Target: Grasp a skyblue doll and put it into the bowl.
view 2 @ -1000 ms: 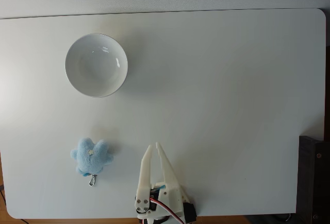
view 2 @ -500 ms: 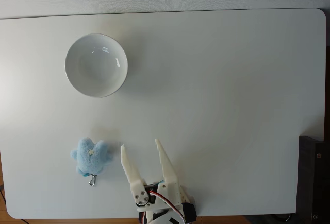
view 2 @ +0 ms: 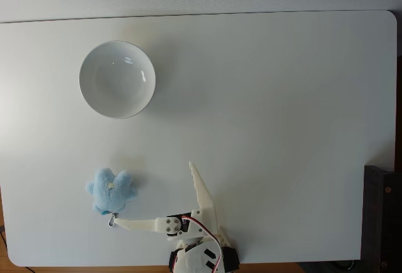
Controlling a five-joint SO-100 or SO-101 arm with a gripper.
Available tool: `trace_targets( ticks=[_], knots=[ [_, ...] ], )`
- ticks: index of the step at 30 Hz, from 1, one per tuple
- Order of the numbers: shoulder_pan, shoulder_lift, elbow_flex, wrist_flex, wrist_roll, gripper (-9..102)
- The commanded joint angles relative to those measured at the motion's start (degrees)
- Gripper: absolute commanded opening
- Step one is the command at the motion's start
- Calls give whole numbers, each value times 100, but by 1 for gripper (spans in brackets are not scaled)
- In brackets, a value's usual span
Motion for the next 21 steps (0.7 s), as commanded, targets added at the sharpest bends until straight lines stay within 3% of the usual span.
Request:
trace_targets(
  ticks=[1,10,21],
  knots=[
    [-193,1617,9,-26,-53,94],
    [-1389,1608,360,-97,-44,94],
    [-1854,1608,844,-18,-44,94]
  ],
)
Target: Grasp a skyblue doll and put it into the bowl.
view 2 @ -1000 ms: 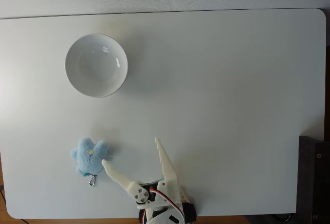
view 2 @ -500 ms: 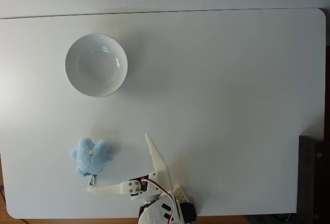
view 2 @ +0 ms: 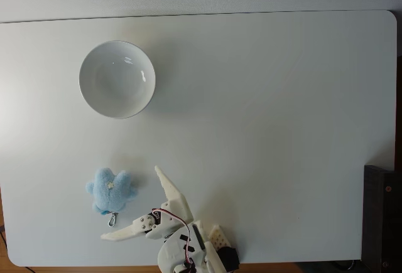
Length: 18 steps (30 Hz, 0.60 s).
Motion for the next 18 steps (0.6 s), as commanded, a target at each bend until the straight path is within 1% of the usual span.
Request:
trace_targets(
  ticks=[1,9,11,14,18],
  knots=[
    [18,1617,-44,-18,0,94],
    [-26,1608,-35,-9,35,94],
    [-18,1389,-123,-9,35,94],
    [-26,475,-571,-9,53,94],
    [-35,-1248,-1529,-9,53,94]
  ],
)
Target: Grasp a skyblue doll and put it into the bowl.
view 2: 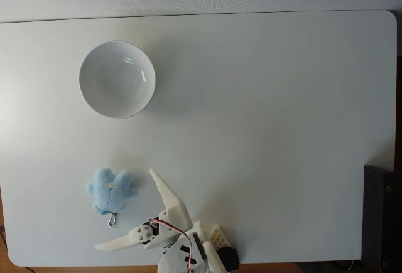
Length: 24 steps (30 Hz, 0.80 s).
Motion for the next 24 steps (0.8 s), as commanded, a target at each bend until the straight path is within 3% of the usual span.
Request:
trace_targets(
  ticks=[1,11,19,24],
  knots=[
    [-44,-1406,-826,-18,26,94],
    [-1028,-4096,-2180,-18,26,94],
    [-1450,-4816,-2162,9,-44,94],
    [-1512,-5194,-2171,483,-44,94]
  ],
)
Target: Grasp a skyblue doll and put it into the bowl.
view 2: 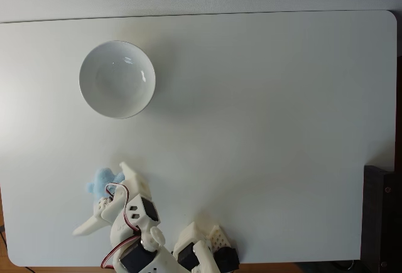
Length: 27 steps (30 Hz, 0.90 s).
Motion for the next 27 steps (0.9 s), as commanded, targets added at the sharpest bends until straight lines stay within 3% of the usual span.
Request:
trace_targets(
  ticks=[1,5,27],
  knots=[
    [-149,-237,-193,369,-44,94],
    [-246,-536,-229,694,-44,94],
    [-422,-2575,-861,624,-44,94]
  ],
)
